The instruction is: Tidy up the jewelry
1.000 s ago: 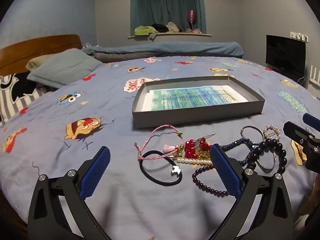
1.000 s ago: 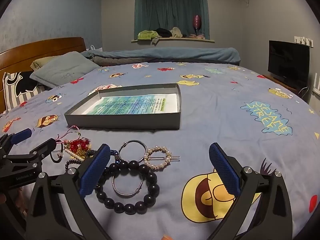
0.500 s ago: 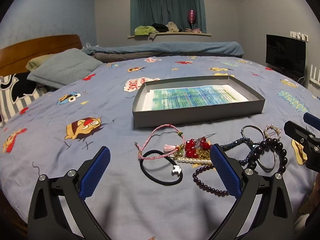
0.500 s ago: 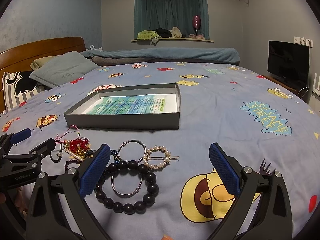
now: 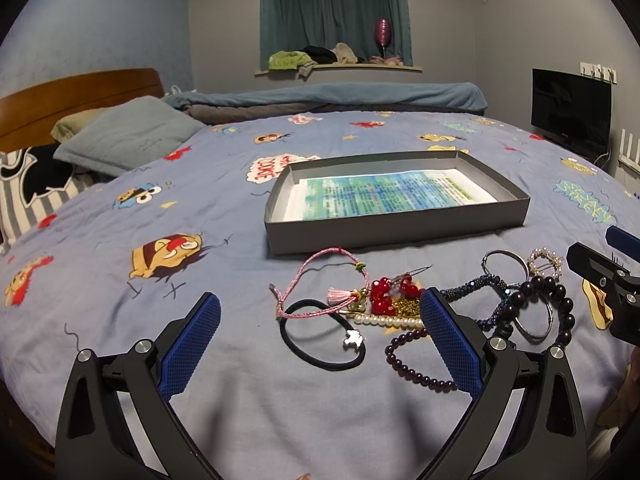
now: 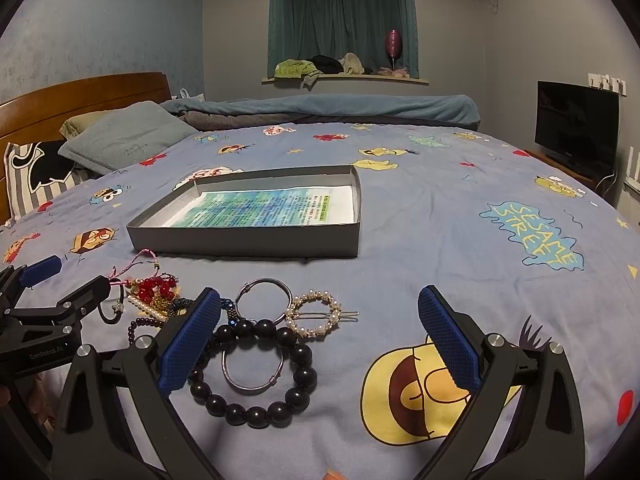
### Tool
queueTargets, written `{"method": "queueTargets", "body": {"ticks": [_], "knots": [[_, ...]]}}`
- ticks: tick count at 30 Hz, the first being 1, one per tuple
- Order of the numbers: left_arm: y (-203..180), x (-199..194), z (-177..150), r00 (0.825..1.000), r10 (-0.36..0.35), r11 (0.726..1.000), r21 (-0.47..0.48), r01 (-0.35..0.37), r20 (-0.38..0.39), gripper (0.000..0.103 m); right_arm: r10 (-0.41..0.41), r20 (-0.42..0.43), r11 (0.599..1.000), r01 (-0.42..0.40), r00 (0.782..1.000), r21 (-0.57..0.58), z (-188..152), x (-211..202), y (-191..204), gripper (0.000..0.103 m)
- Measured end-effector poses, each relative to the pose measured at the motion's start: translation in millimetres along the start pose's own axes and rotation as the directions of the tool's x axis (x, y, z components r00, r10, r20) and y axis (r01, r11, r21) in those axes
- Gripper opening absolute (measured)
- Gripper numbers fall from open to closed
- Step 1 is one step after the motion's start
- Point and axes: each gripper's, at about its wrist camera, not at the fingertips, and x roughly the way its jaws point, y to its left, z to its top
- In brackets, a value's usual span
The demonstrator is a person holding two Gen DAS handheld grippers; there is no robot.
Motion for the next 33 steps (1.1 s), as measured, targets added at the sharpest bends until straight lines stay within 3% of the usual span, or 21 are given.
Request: {"method": "queueTargets", "body": {"ticks": [33], "knots": [[-1.7,1.8,-2.7,1.0,-0.003,1.0,0.002,0.003,-0.005,0.099,-0.002,-0.001,1.0,0.002,1.0,-0.004,-1.3,0.6,1.7,0.098]]}}
